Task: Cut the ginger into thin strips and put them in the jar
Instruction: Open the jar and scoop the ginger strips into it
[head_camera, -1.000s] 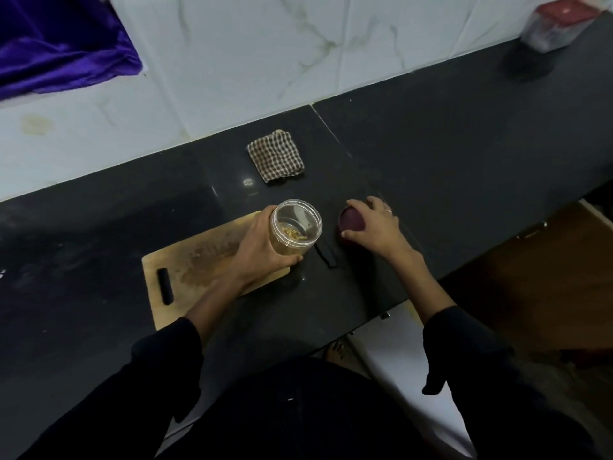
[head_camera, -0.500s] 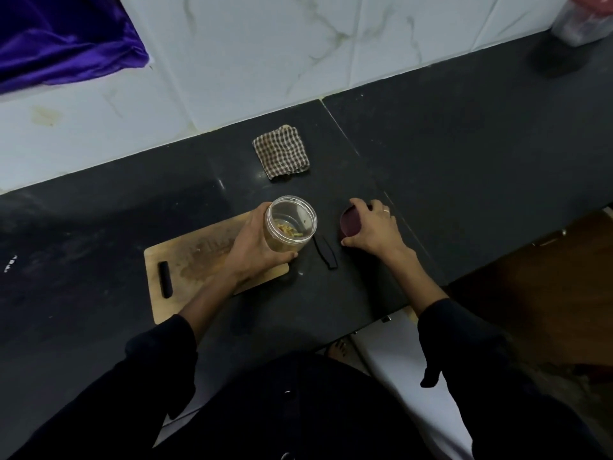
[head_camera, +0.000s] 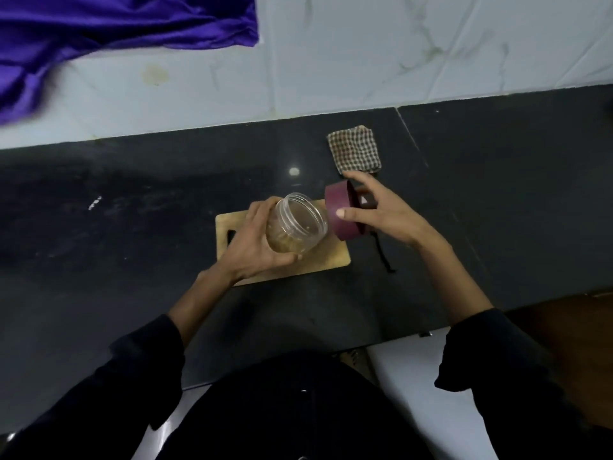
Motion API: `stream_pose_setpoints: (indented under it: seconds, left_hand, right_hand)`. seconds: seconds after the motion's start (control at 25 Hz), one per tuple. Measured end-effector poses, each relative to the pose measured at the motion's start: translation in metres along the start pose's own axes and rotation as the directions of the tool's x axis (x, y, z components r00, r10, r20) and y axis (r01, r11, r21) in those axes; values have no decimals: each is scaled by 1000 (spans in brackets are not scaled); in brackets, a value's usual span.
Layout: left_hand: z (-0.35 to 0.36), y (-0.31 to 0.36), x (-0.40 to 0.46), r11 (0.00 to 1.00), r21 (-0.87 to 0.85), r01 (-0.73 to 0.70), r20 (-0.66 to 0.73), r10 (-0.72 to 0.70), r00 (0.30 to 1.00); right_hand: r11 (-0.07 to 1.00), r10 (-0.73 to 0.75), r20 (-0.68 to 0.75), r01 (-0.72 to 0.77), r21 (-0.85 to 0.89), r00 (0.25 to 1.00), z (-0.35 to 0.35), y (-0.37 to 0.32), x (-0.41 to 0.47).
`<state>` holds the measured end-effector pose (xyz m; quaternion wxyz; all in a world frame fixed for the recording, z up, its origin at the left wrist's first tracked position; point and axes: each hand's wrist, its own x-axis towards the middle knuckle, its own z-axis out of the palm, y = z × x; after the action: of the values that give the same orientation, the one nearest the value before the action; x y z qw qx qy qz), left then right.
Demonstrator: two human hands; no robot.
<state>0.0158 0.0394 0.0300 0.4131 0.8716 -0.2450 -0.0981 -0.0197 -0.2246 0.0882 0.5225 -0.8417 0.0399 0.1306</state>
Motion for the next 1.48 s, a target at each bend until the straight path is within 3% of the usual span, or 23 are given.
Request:
stream_pose_setpoints:
  seconds: [0.16, 0.32, 0.72, 0.88, 0.96, 1.12, 1.2, 1.36, 1.48]
  left_hand:
    - [-29, -15, -21, 999, -44, -2, 24, 3, 1000]
    - [-47, -32, -30, 999, 36, -8, 17, 8, 1000]
    - [-55, -39, -24, 999, 39, -1, 26, 0, 1000]
    - [-52, -37, -25, 998, 53, -22, 4, 22, 1000]
    - [-52, -38, -24, 998, 53, -35, -3, 35, 999]
    - [-56, -39, -23, 997, 66, -48, -3, 48, 999]
    - [-56, -37, -22, 995, 74, -60, -2, 60, 998]
    - [-52, -36, -23, 995, 64, -82, 5, 82, 997]
    - [-53, -35, -24, 995, 60, -83, -4, 84, 996]
  right_hand:
    - [984, -108, 233, 138, -112, 966, 41, -31, 25]
    - [963, -138, 310, 201, -181, 941, 67, -48, 42]
    - [943, -119, 309, 205, -261, 944, 80, -63, 52]
    - [961, 48, 158, -2, -277, 986, 89, -73, 51]
    - [963, 125, 164, -80, -257, 979, 88, -73, 49]
    - [978, 10, 400, 76, -197, 916, 72, -67, 45]
    - [976, -10, 372, 89, -197, 928, 71, -67, 44]
    - [946, 160, 235, -80, -315, 959, 70, -72, 44]
    - [960, 30, 362, 74, -271, 932, 66, -71, 38]
